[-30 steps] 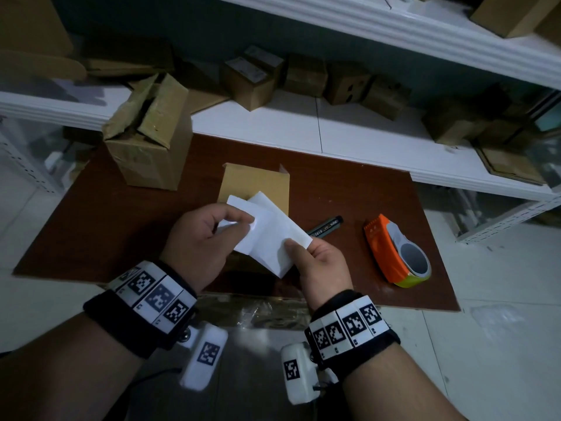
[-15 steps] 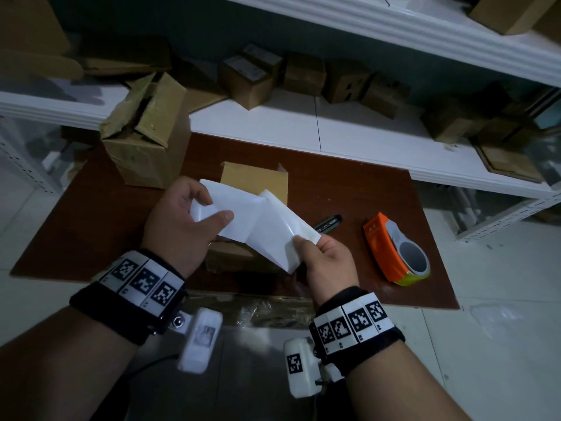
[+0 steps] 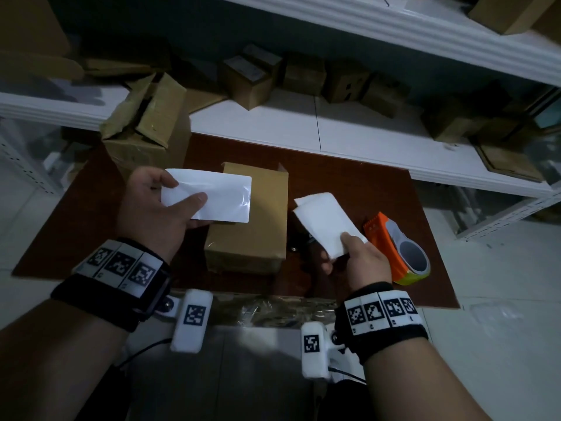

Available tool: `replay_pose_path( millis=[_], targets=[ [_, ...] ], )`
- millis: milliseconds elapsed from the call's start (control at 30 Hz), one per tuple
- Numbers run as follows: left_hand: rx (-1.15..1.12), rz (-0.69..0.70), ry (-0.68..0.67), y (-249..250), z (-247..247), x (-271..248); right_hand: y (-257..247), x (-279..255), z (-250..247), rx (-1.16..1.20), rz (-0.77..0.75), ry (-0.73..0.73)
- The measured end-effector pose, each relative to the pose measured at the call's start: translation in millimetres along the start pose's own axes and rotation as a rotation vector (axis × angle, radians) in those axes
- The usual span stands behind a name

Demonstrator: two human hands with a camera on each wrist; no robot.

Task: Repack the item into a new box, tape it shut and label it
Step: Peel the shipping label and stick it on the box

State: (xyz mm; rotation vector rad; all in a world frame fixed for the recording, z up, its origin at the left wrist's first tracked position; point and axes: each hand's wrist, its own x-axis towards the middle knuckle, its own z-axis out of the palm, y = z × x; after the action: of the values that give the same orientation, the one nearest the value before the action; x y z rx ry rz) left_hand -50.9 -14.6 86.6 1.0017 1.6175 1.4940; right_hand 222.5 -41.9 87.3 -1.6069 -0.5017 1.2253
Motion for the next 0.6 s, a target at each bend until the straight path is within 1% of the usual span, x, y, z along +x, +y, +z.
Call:
replay_pose_path(
  millis=[167, 233, 267, 333, 400, 467, 533, 600],
  targets=[
    [-0.058, 0.063, 0.003, 1.2, -1.4, -0.4, 3.4, 11.7, -9.7, 0.213, 0.138, 0.137],
    [-0.076, 0.098, 0.009, 3.2, -0.3, -2.9, 9.7, 16.2, -10.4, 0.293, 0.22, 0.159],
    [-0.075, 0.123, 0.019, 4.5, 0.2, -4.1, 12.8, 17.8, -9.6, 0.296, 0.27, 0.154],
    [-0.05, 0.177, 0.042, 7.2, 0.4, -6.3, 19.1, 20.7, -9.8, 0.231, 0.349, 0.154],
    [-0.019, 0.203, 0.071, 9.3, 0.6, -8.4, 25.9, 24.4, -12.1, 0.12, 0.367, 0.165],
    [-0.006, 0.183, 0.078, 13.4, 2.8, -10.9, 31.0, 25.6, -13.6, 0.056, 0.361, 0.159],
    [0.077, 0.183, 0.089, 18.7, 7.2, -13.8, 32.3, 25.7, -14.9, 0.057, 0.357, 0.139],
    [0.15, 0.21, 0.081, 22.2, 9.2, -16.7, 24.5, 22.2, -13.9, 0.112, 0.309, 0.106]
  ],
)
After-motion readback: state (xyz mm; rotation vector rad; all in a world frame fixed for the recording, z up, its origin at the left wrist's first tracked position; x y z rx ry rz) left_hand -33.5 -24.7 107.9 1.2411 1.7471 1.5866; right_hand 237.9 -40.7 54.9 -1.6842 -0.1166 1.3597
